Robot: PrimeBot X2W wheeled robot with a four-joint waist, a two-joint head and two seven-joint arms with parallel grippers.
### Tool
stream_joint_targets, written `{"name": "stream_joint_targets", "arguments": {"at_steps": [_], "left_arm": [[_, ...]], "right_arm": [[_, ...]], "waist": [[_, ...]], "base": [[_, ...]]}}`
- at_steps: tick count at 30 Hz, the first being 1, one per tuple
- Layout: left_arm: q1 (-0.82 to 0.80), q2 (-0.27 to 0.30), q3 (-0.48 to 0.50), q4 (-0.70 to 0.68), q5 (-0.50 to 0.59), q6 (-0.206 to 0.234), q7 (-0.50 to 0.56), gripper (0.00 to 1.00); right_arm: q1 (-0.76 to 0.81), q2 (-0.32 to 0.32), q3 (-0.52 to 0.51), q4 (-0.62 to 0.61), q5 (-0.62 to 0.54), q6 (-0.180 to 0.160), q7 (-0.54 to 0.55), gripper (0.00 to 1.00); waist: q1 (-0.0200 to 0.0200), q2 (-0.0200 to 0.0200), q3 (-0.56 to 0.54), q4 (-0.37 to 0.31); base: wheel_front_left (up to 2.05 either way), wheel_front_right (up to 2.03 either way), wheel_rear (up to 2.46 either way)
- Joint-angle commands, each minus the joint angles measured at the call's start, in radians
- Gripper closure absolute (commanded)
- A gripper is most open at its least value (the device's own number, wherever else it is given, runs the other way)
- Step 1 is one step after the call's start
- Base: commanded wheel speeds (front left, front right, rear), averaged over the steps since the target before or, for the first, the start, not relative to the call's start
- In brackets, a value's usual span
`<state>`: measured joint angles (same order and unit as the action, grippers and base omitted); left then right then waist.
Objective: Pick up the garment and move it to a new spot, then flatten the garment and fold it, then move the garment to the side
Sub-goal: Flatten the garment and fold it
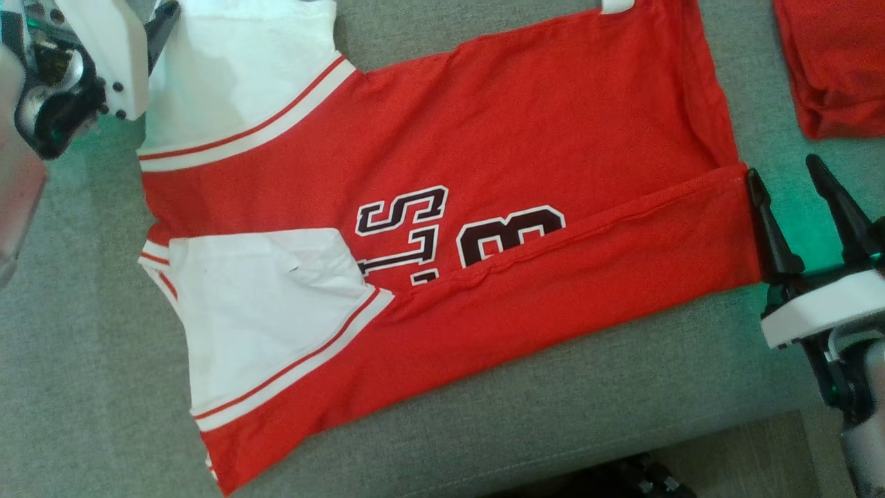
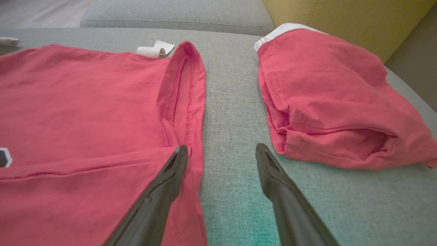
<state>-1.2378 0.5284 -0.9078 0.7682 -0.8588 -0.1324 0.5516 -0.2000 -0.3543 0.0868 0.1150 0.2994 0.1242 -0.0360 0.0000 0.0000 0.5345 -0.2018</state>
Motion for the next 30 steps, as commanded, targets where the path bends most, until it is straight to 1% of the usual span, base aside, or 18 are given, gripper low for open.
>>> {"name": "stream_joint_targets", "arguments": {"at_steps": [1, 2, 4, 5, 6, 13, 18, 24, 27, 30], "left_arm": [[-0.051, 0.043, 0.014, -0.019, -0.007, 0.002, 0.0, 0.0], [-0.054, 0.043, 0.007, -0.021, -0.012, 0.002, 0.002, 0.22], [-0.06, 0.046, -0.006, -0.022, -0.021, 0.002, 0.006, 0.7], [-0.062, 0.048, -0.014, -0.024, -0.025, 0.002, 0.01, 0.9], [-0.063, 0.05, -0.022, -0.026, -0.03, 0.002, 0.012, 1.0], [-0.076, 0.061, -0.061, -0.059, -0.06, 0.002, -0.016, 1.0], [-0.091, 0.064, -0.098, -0.093, -0.08, 0.002, -0.049, 1.0], [-0.119, 0.063, -0.141, -0.132, -0.1, 0.002, -0.083, 1.0], [-0.135, 0.064, -0.162, -0.15, -0.107, 0.002, -0.098, 1.0], [-0.148, 0.065, -0.184, -0.166, -0.116, 0.002, -0.11, 1.0]], "right_arm": [[-0.014, -0.022, 0.011, -0.021, 0.009, 0.007, -0.012, 0.0], [-0.017, -0.021, 0.011, -0.02, 0.009, 0.007, -0.013, 0.0], [-0.021, -0.02, 0.013, -0.016, 0.009, 0.007, -0.014, 0.0], [-0.023, -0.02, 0.013, -0.014, 0.009, 0.007, -0.015, 0.0], [-0.025, -0.02, 0.013, -0.012, 0.009, 0.007, -0.016, 0.0], [-0.069, -0.021, 0.025, -0.005, 0.028, 0.007, 0.0, 0.0], [-0.182, -0.017, 0.088, 0.025, 0.093, 0.007, 0.096, 0.0], [-0.354, -0.001, 0.165, 0.157, 0.182, 0.007, 0.206, 0.0], [-0.431, 0.016, 0.195, 0.245, 0.224, 0.007, 0.234, 0.0], [-0.502, 0.025, 0.229, 0.338, 0.243, 0.007, 0.235, 0.0]], "waist": [[0.0, 0.0, 0.006, -0.001], [0.0, 0.0, 0.008, -0.001], [0.0, 0.0, 0.011, -0.002], [0.0, 0.0, 0.01, -0.003], [0.0, 0.0, 0.01, -0.004], [0.0, 0.0, -0.002, 0.0], [0.0, 0.0, -0.022, 0.014], [0.0, 0.0, -0.035, 0.046], [0.0, 0.0, -0.033, 0.062], [0.0, 0.0, -0.03, 0.074]], "base": [[0.0, 0.0, 0.0], [0.0, 0.0, 0.0], [0.0, 0.0, 0.0], [0.0, 0.0, 0.0], [0.0, 0.0, 0.0], [0.0, 0.0, 0.0], [0.0, 0.0, 0.0], [0.0, 0.0, 0.0], [0.0, 0.0, 0.0], [0.0, 0.0, 0.0]]}}
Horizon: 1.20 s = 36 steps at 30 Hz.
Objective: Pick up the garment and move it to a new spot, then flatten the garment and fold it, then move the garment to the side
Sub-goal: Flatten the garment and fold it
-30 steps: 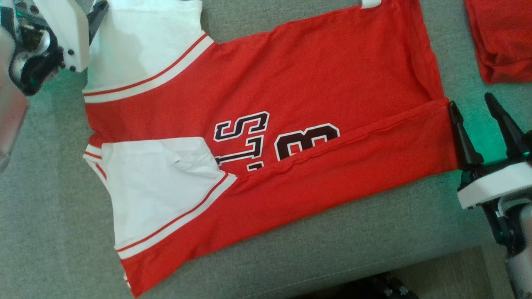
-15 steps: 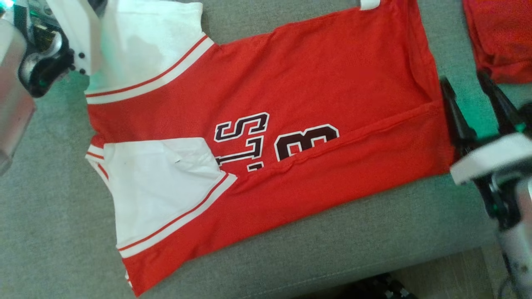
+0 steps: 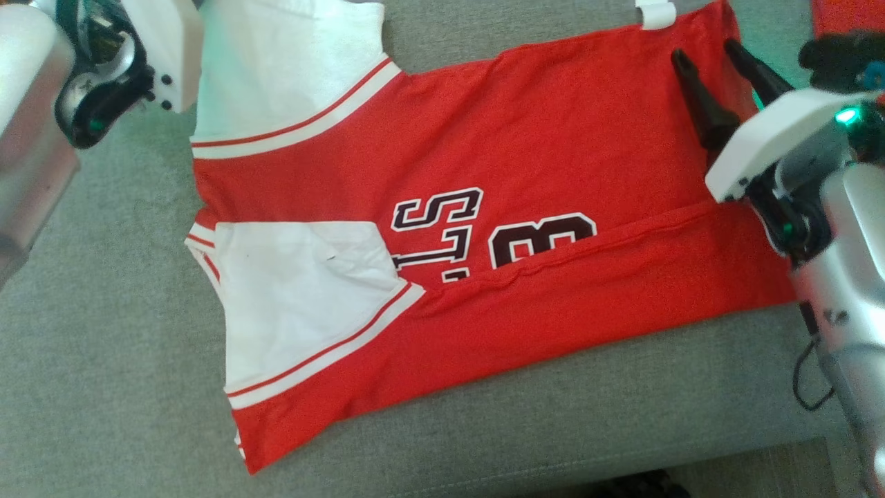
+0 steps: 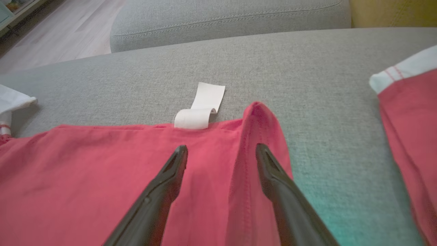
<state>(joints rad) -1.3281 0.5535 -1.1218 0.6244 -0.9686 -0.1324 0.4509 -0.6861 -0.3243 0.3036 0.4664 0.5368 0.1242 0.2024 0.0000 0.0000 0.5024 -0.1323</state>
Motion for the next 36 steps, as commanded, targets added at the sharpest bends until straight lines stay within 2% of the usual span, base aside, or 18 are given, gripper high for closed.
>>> {"name": "stream_joint_targets", "arguments": {"at_steps": [1, 12, 13, 17, 18, 22, 23, 24, 30, 36], "left_arm": [[-0.062, 0.04, 0.023, -0.028, -0.009, 0.002, -0.013, 1.0], [-0.106, 0.035, -0.034, -0.045, -0.047, 0.002, -0.057, 1.0], [-0.109, 0.036, -0.038, -0.045, -0.051, 0.002, -0.061, 1.0], [-0.114, 0.038, -0.059, -0.04, -0.063, 0.002, -0.076, 1.0], [-0.114, 0.039, -0.068, -0.036, -0.069, 0.002, -0.084, 1.0], [-0.119, 0.043, -0.082, -0.026, -0.069, 0.002, -0.115, 1.0], [-0.123, 0.045, -0.084, -0.025, -0.066, 0.002, -0.13, 1.0], [-0.127, 0.046, -0.085, -0.022, -0.061, 0.002, -0.15, 1.0], [-0.151, 0.037, -0.079, 0.009, -0.029, 0.002, -0.283, 1.0], [-0.17, 0.005, -0.07, 0.054, 0.004, 0.002, -0.444, 1.0]], "right_arm": [[-0.037, -0.002, 0.023, 0.016, 0.012, 0.007, -0.007, 0.0], [-0.202, -0.005, 0.125, 0.228, 0.08, 0.007, -0.076, 0.0], [-0.212, -0.008, 0.135, 0.24, 0.086, 0.007, -0.08, 0.07], [-0.246, -0.02, 0.163, 0.288, 0.097, 0.007, -0.106, 0.27], [-0.259, -0.024, 0.174, 0.308, 0.104, 0.007, -0.116, 0.4], [-0.276, -0.031, 0.192, 0.333, 0.122, 0.007, -0.127, 0.76], [-0.28, -0.033, 0.196, 0.336, 0.129, 0.007, -0.127, 0.93], [-0.284, -0.035, 0.198, 0.337, 0.139, 0.007, -0.128, 1.0], [-0.297, -0.055, 0.179, 0.331, 0.22, 0.007, -0.124, 1.0], [-0.284, -0.125, 0.142, 0.279, 0.355, 0.007, -0.088, 1.0]], "waist": [[0.0, 0.0, 0.003, 0.008], [0.0, 0.0, 0.019, 0.048], [0.0, 0.0, 0.019, 0.051], [0.0, 0.0, 0.015, 0.061], [0.0, 0.0, 0.011, 0.064], [0.0, 0.0, -0.001, 0.069], [0.0, 0.0, -0.004, 0.069], [0.0, 0.0, -0.006, 0.07], [0.0, 0.0, -0.023, 0.079], [0.0, 0.0, -0.047, 0.113]], "base": [[0.0, 0.0, 0.0], [0.0, 0.0, 0.0], [0.0, 0.0, 0.0], [0.0, 0.0, 0.0], [0.0, 0.0, 0.0], [0.0, 0.0, 0.0], [0.0, 0.0, 0.0], [0.0, 0.0, 0.0], [0.0, 0.0, 0.0], [0.0, 0.0, 0.0]]}}
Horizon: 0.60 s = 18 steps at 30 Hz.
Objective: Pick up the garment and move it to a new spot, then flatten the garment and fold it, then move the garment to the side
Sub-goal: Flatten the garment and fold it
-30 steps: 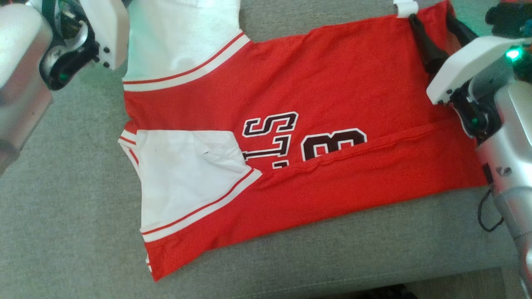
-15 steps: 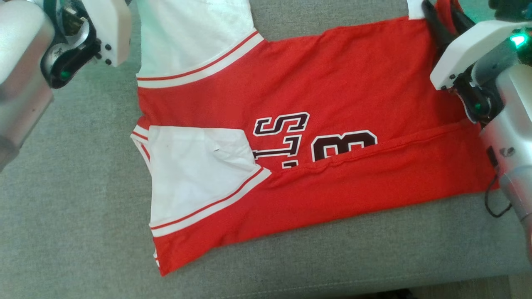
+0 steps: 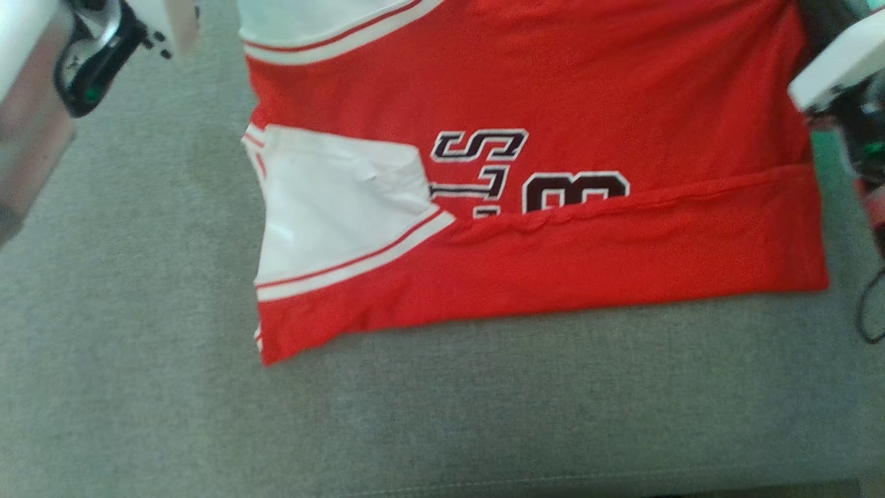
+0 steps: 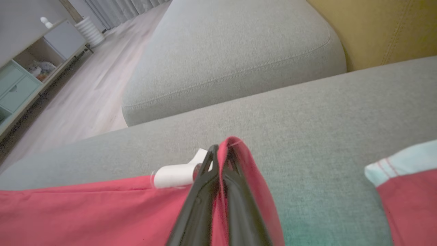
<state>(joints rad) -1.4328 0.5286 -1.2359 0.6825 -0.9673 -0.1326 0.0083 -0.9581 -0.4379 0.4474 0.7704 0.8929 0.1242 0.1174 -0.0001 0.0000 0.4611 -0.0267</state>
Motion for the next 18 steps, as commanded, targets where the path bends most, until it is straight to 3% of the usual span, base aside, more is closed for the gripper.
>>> {"name": "stream_joint_targets", "arguments": {"at_steps": [1, 6, 18], "left_arm": [[-0.062, 0.023, 0.043, -0.001, -0.002, 0.002, -0.015, 1.0], [-0.02, 0.025, 0.021, -0.042, -0.042, 0.002, -0.05, 1.0], [0.143, 0.172, -0.019, -0.287, -0.049, 0.019, -0.107, 1.0]], "right_arm": [[-0.001, -0.028, -0.004, -0.039, 0.02, 0.007, 0.005, 1.0], [0.094, -0.109, -0.006, -0.131, 0.126, 0.007, 0.051, 1.0], [0.339, -0.248, -0.051, -0.312, 0.2, 0.007, 0.06, 1.0]], "waist": [[0.0001, 0.0, -0.012, 0.015], [0.0001, 0.0, -0.042, 0.049], [0.0001, 0.0, -0.06, 0.09]], "base": [[0.0, 0.0, 0.0], [0.0, 0.0, 0.0], [0.0, 0.0, 0.0]]}}
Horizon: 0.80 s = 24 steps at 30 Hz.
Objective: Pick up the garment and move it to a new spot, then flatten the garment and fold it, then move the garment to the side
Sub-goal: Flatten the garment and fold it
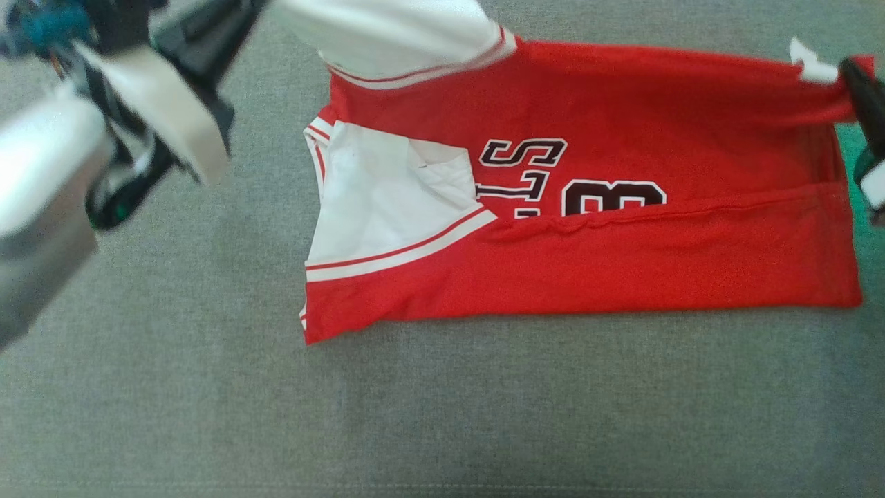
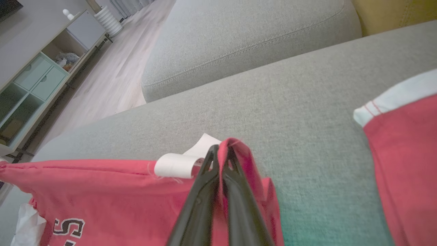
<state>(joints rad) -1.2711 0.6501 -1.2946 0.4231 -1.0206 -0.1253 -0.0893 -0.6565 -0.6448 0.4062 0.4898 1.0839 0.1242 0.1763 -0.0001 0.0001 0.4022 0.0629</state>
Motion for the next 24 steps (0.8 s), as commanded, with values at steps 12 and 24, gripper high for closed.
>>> {"name": "stream_joint_targets", "arguments": {"at_steps": [12, 24], "left_arm": [[0.213, 0.213, 0.021, -0.37, 0.042, 0.14, 0.059, 1.0], [0.333, 0.256, 0.018, -0.531, 0.053, 0.231, 0.047, 1.0]], "right_arm": [[0.229, -0.082, -0.079, -0.173, -0.008, 0.007, 0.027, 0.97], [0.378, -0.059, -0.191, -0.262, -0.042, 0.007, 0.057, 1.0]], "waist": [[0.0001, -0.0001, -0.007, 0.01], [0.0001, -0.0001, -0.025, 0.026]], "base": [[0.0, 0.0, 0.0], [0.0, 0.0, 0.0]]}}
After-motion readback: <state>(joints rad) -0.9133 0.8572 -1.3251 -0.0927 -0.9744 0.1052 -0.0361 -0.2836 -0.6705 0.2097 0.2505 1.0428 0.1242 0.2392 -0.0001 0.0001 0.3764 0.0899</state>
